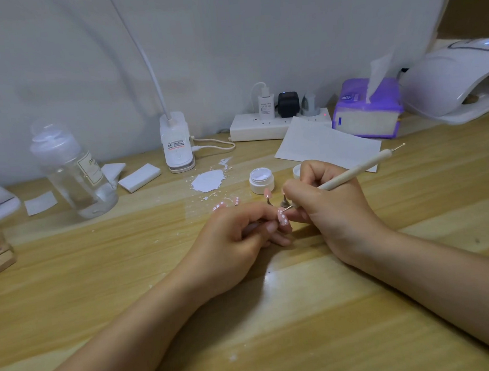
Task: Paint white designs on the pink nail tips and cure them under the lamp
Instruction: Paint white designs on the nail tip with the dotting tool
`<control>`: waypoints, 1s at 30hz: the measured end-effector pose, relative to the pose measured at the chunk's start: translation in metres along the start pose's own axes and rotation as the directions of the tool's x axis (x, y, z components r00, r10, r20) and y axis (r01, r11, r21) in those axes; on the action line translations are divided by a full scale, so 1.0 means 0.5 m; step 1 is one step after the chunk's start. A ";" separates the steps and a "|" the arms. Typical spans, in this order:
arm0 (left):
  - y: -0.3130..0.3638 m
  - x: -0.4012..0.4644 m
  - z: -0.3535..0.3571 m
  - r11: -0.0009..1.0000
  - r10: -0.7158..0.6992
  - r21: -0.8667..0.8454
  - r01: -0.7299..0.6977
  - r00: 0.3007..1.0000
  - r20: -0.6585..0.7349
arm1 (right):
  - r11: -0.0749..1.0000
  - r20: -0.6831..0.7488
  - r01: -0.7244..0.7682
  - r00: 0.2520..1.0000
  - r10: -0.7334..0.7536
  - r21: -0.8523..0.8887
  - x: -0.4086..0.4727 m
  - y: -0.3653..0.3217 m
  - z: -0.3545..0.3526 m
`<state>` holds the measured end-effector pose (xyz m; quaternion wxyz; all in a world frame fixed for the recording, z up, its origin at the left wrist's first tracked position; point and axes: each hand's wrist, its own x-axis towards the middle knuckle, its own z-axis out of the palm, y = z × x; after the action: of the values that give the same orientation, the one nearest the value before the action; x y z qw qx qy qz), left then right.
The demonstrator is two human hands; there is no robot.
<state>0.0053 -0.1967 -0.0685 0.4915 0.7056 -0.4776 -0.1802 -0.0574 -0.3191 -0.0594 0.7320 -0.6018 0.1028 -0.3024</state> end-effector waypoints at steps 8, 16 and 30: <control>0.001 0.000 0.000 1.000 0.007 0.004 -0.007 1.000 0.002 | 1.000 0.002 0.010 1.000 -0.010 -0.007 -0.001 0.001 0.000; 0.001 0.000 -0.001 1.000 0.001 -0.001 -0.001 1.000 -0.002 | 1.000 0.007 0.015 1.000 -0.015 -0.003 -0.003 -0.001 0.001; -0.001 0.001 -0.001 1.000 0.010 0.010 -0.009 1.000 -0.007 | 1.000 -0.020 0.019 1.000 -0.019 -0.014 0.000 0.002 0.000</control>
<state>0.0061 -0.1971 -0.0687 0.4904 0.7064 -0.4802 -0.1732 -0.0572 -0.3189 -0.0605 0.7239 -0.6045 0.1066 -0.3148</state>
